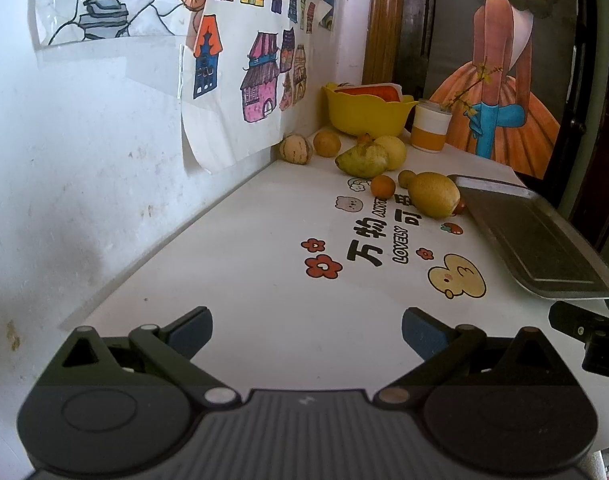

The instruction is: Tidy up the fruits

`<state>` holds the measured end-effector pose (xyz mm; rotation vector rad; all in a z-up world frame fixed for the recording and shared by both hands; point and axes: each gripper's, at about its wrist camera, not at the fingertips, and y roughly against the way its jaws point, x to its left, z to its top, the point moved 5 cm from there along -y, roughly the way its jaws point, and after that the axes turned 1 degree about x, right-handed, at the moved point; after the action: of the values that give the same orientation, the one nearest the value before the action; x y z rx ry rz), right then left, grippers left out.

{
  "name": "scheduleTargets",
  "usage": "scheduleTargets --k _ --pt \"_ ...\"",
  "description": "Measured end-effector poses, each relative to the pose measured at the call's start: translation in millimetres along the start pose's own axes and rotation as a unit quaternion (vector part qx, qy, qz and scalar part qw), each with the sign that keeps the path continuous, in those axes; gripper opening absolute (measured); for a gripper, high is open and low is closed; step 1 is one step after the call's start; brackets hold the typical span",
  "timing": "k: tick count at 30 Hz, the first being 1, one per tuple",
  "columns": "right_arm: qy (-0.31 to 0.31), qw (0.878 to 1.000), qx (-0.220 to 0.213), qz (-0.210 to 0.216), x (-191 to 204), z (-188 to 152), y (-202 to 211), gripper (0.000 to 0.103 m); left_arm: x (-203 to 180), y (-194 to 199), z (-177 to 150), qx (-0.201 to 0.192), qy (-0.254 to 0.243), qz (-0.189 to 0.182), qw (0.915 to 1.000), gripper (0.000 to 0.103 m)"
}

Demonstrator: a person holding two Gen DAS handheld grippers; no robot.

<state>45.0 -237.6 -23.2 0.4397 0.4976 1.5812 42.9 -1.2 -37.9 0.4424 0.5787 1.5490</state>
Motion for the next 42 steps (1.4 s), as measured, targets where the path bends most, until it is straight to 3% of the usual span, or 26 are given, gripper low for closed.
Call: scheduleTargets --k 14,17,22,27,30,36,42 --pt "-0.001 1.0 0.004 0.004 1 -1 -3 0.102 -3 -1 1 0.009 -0.002 0.002 1.0 0.103" --pt "-0.002 1.0 0.003 0.013 -1 9 -2 0.102 -3 -3 16 0.015 -0.01 0.013 0.9998 0.103" --pt "0.018 0.999 -0.009 0.046 -7 62 -11 0.102 -1 -15 65 0.016 -0.007 0.029 0.9994 0.103" --pt "0.04 0.996 -0.002 0.085 -17 118 -41 0.102 -7 -43 116 0.009 -0.001 0.026 0.9996 0.103" --pt "0.06 0.993 0.011 0.103 -17 132 -66 0.102 -14 -66 135 0.002 0.007 0.021 0.9997 0.103" --pt "0.104 0.985 0.046 0.129 -1 130 -118 0.102 -29 -119 150 -0.031 -0.024 0.018 0.9991 0.103" --pt "0.138 0.98 0.052 0.135 17 122 -157 0.099 -49 -166 152 -0.002 -0.057 0.0 0.9984 0.103"
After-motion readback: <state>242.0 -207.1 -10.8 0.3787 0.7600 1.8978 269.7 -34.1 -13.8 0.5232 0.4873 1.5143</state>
